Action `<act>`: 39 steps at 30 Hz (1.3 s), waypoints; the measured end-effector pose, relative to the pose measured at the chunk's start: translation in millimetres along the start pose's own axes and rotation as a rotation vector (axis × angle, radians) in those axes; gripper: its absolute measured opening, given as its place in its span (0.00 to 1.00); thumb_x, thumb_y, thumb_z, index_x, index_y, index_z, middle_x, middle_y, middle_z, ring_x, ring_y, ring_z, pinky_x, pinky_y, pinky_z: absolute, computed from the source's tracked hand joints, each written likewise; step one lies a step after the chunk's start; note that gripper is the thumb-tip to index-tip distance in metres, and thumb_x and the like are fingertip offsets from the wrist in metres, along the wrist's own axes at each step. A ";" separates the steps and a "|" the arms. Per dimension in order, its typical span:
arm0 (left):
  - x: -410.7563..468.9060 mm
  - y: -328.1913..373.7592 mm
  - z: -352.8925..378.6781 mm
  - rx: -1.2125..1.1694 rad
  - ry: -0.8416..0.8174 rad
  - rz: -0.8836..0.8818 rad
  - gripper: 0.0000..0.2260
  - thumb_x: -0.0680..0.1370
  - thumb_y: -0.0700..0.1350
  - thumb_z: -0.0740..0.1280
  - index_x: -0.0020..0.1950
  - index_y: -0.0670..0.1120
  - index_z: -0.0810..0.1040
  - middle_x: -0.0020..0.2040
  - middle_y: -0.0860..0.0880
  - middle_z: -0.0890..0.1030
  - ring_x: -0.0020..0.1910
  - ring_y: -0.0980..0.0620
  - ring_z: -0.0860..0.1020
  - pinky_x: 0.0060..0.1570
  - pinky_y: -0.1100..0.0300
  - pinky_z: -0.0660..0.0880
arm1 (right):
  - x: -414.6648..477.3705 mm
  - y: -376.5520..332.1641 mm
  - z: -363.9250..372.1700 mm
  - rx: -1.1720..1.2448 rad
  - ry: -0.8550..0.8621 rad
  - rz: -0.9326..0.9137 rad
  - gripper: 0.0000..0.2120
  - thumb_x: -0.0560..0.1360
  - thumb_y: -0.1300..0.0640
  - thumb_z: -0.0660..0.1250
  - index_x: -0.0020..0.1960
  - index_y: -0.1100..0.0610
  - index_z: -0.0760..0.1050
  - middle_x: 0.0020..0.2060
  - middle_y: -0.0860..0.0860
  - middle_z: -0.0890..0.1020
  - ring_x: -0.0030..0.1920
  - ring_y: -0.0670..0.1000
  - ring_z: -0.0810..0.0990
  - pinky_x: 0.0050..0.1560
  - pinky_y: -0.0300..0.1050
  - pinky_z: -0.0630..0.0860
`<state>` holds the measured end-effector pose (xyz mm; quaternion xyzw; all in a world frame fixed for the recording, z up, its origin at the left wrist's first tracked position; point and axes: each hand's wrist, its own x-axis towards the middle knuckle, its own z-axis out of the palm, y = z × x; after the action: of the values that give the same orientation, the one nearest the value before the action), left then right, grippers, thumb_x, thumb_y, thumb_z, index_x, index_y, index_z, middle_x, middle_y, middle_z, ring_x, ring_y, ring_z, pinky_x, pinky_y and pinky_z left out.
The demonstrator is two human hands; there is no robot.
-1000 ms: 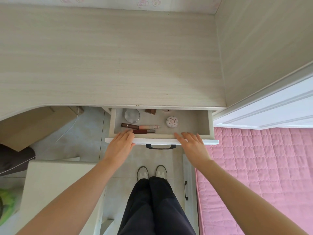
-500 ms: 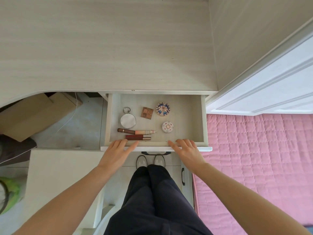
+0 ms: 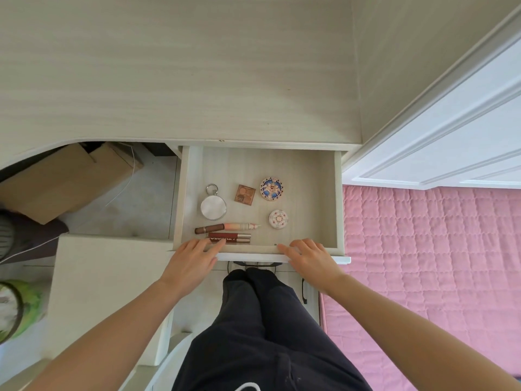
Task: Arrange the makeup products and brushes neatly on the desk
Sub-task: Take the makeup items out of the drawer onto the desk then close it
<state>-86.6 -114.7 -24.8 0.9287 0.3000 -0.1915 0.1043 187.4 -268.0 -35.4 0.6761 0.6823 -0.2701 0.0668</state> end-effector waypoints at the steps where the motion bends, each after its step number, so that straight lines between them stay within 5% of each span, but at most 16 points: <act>1: 2.7 -0.8 -0.7 -0.029 0.018 -0.018 0.18 0.77 0.47 0.68 0.66 0.47 0.76 0.53 0.46 0.81 0.51 0.45 0.80 0.51 0.52 0.78 | 1.9 0.7 -0.8 0.017 0.000 0.009 0.22 0.78 0.56 0.63 0.71 0.50 0.66 0.59 0.54 0.76 0.57 0.57 0.75 0.58 0.53 0.74; 6: 21.6 -3.1 -8.8 -0.138 0.023 -0.115 0.09 0.79 0.46 0.63 0.53 0.45 0.80 0.46 0.48 0.83 0.44 0.47 0.81 0.42 0.54 0.78 | 23.2 6.1 -9.7 0.091 -0.065 0.067 0.19 0.81 0.48 0.55 0.70 0.52 0.67 0.63 0.52 0.73 0.61 0.54 0.72 0.59 0.49 0.72; 12: 66.0 -14.8 -8.2 -0.239 0.022 -0.217 0.11 0.81 0.47 0.57 0.57 0.47 0.76 0.49 0.50 0.81 0.47 0.50 0.77 0.39 0.56 0.76 | 69.5 10.1 -25.2 0.157 -0.053 0.134 0.19 0.81 0.50 0.56 0.68 0.57 0.68 0.62 0.54 0.73 0.60 0.55 0.71 0.57 0.50 0.73; 18: 117.5 -32.4 -9.0 -0.276 0.013 -0.284 0.11 0.78 0.42 0.61 0.59 0.44 0.77 0.56 0.46 0.79 0.54 0.45 0.75 0.44 0.52 0.75 | 117.3 19.5 -30.3 0.195 -0.072 0.239 0.17 0.81 0.52 0.56 0.68 0.56 0.69 0.61 0.53 0.73 0.60 0.55 0.71 0.57 0.49 0.72; 27: 156.1 -43.2 13.2 -0.266 -0.090 -0.404 0.23 0.78 0.41 0.62 0.72 0.44 0.61 0.70 0.47 0.65 0.68 0.46 0.65 0.63 0.53 0.67 | 171.7 33.1 -25.6 0.257 -0.033 0.452 0.23 0.80 0.49 0.59 0.71 0.58 0.61 0.65 0.56 0.68 0.61 0.57 0.70 0.56 0.52 0.75; 32: 164.7 -43.8 26.2 -0.288 -0.137 -0.422 0.27 0.77 0.47 0.66 0.73 0.43 0.59 0.71 0.46 0.63 0.68 0.45 0.64 0.63 0.54 0.68 | 199.5 38.3 -22.0 0.406 0.013 0.646 0.29 0.77 0.46 0.63 0.71 0.58 0.58 0.63 0.57 0.65 0.62 0.59 0.69 0.53 0.54 0.76; 39: 169.3 -45.5 40.5 -0.277 -0.141 -0.390 0.32 0.75 0.53 0.67 0.74 0.45 0.57 0.71 0.46 0.62 0.67 0.44 0.65 0.63 0.53 0.68 | 218.3 33.0 -9.2 0.269 -0.038 0.647 0.42 0.70 0.39 0.70 0.74 0.51 0.51 0.65 0.56 0.59 0.61 0.59 0.64 0.53 0.53 0.76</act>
<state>0.8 -3.3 -135.9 0.8143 0.4889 -0.2294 0.2126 204.7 -72.2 -136.4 0.8548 0.3898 -0.3349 0.0718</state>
